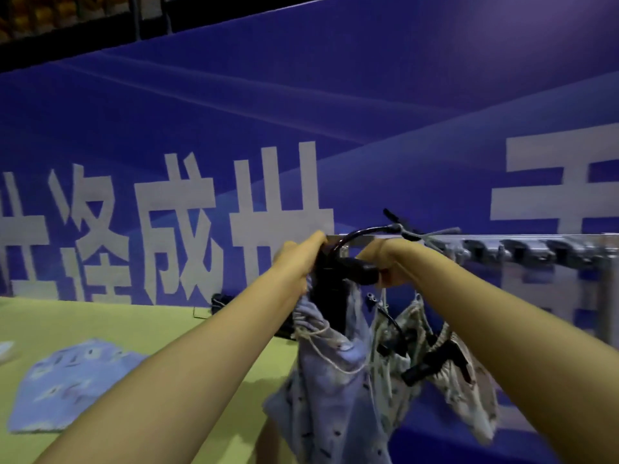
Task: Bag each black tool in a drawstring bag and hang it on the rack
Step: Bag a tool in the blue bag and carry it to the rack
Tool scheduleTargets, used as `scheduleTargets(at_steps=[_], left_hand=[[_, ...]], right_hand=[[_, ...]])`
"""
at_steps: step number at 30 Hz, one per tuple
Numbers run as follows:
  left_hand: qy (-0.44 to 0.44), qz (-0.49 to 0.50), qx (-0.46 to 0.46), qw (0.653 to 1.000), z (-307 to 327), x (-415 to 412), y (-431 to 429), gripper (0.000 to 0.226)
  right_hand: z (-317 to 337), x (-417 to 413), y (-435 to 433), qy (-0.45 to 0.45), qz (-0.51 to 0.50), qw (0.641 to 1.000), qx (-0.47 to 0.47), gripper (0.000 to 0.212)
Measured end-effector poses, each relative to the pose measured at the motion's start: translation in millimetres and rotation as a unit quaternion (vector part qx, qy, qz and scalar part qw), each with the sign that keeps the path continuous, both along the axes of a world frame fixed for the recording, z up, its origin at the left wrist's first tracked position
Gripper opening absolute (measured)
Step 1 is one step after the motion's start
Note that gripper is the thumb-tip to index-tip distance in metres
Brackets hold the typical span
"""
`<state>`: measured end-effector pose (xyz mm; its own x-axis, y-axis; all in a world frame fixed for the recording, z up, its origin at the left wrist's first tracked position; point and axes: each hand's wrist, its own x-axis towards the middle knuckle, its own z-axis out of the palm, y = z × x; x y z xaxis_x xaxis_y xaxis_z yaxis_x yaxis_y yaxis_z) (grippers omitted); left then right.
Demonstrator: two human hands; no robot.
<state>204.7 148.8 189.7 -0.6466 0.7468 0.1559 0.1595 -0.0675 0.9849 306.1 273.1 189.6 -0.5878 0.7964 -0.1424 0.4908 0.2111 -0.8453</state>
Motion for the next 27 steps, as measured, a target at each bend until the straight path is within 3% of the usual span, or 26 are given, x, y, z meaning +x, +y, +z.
scheduleTargets(at_steps=[2, 6, 9, 11, 13, 15, 16, 18, 22, 25, 27], left_hand=[[-0.023, 0.042, 0.025, 0.999, -8.6, -8.7, 14.7, 0.044], [-0.067, 0.108, 0.035, 0.991, -24.4, -8.6, 37.4, 0.032], [-0.104, 0.130, 0.024, 0.986, -31.4, -5.1, 52.1, 0.046], [-0.120, 0.119, 0.012, 0.986, -37.1, 4.4, 66.7, 0.042], [-0.131, 0.089, 0.000, 0.987, -42.6, 13.3, 85.7, 0.054], [-0.139, 0.073, 0.003, 0.988, -46.4, 29.0, 101.5, 0.051], [-0.140, 0.063, -0.002, 0.988, -47.8, 39.8, 106.5, 0.049], [-0.140, 0.037, -0.002, 0.989, -50.2, 60.1, 117.8, 0.049], [-0.166, -0.039, -0.016, 0.985, -54.5, 98.2, 140.6, 0.056], [-0.182, -0.079, -0.021, 0.980, -65.8, 117.3, 166.0, 0.095], [-0.193, -0.122, -0.026, 0.973, -69.1, 134.0, 172.6, 0.099]], right_hand=[[-8.5, 22.0, 1.4, 0.004, -0.008, 1.000, -0.020, 0.035], [-31.7, 66.4, 23.0, 0.035, -0.012, 0.994, -0.104, 0.026], [-36.9, 95.2, 32.7, 0.162, -0.038, 0.972, -0.168, 0.029], [-34.9, 107.2, 43.0, 0.324, -0.041, 0.923, -0.203, 0.034], [-29.2, 114.7, 54.5, 0.481, -0.041, 0.851, -0.209, 0.035], [-19.6, 122.5, 58.2, 0.579, -0.043, 0.791, -0.194, 0.030], [-15.2, 127.7, 59.1, 0.599, -0.039, 0.780, -0.176, 0.026], [-8.7, 136.2, 61.5, 0.584, -0.029, 0.802, -0.118, 0.021], [-0.9, 155.0, 73.5, 0.462, -0.066, 0.883, 0.044, 0.022], [9.3, 172.2, 81.6, 0.422, -0.098, 0.897, 0.093, 0.022], [14.9, 183.1, 88.8, 0.404, -0.126, 0.900, 0.107, 0.021]])
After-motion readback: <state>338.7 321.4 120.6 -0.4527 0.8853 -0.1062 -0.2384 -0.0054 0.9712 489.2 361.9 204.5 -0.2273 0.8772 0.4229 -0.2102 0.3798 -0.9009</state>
